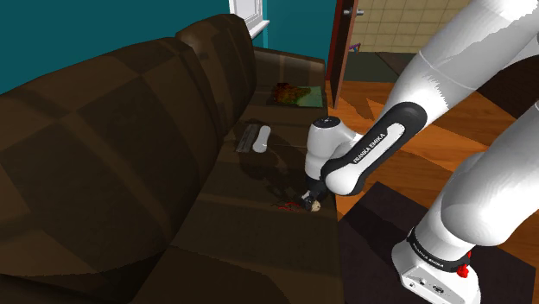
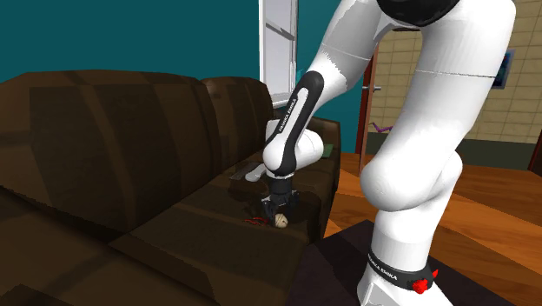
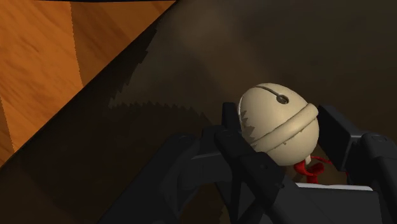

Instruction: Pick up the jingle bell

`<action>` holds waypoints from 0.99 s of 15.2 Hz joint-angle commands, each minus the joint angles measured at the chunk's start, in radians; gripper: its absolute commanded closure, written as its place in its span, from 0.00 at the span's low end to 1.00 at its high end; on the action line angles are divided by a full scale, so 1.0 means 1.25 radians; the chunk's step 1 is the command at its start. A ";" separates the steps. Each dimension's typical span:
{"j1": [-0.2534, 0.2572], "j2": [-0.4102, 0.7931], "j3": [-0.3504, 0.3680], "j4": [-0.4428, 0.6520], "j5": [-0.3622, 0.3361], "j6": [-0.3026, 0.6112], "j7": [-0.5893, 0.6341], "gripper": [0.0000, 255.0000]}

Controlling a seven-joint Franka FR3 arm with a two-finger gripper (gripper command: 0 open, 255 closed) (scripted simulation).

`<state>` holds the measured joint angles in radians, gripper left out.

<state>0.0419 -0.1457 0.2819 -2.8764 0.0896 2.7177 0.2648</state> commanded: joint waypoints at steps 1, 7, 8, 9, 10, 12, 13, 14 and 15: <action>0.000 0.000 0.000 0.000 0.000 0.000 0.000 1.00; 0.002 -0.014 -0.002 0.001 0.005 -0.015 -0.005 1.00; 0.005 -0.030 -0.004 0.002 0.011 -0.032 -0.009 1.00; 0.007 -0.046 -0.005 0.003 0.016 -0.048 -0.013 1.00; 0.010 -0.061 -0.007 0.004 0.021 -0.064 -0.016 1.00; 0.014 -0.091 -0.011 0.007 0.028 -0.097 -0.021 1.00; 0.016 -0.105 -0.013 0.009 0.030 -0.113 -0.023 1.00; 0.018 -0.119 -0.015 0.011 0.033 -0.129 -0.025 1.00; 0.020 -0.133 -0.017 0.014 0.035 -0.145 -0.027 1.00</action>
<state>0.0646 -0.2956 0.2633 -2.8629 0.1307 2.5568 0.2329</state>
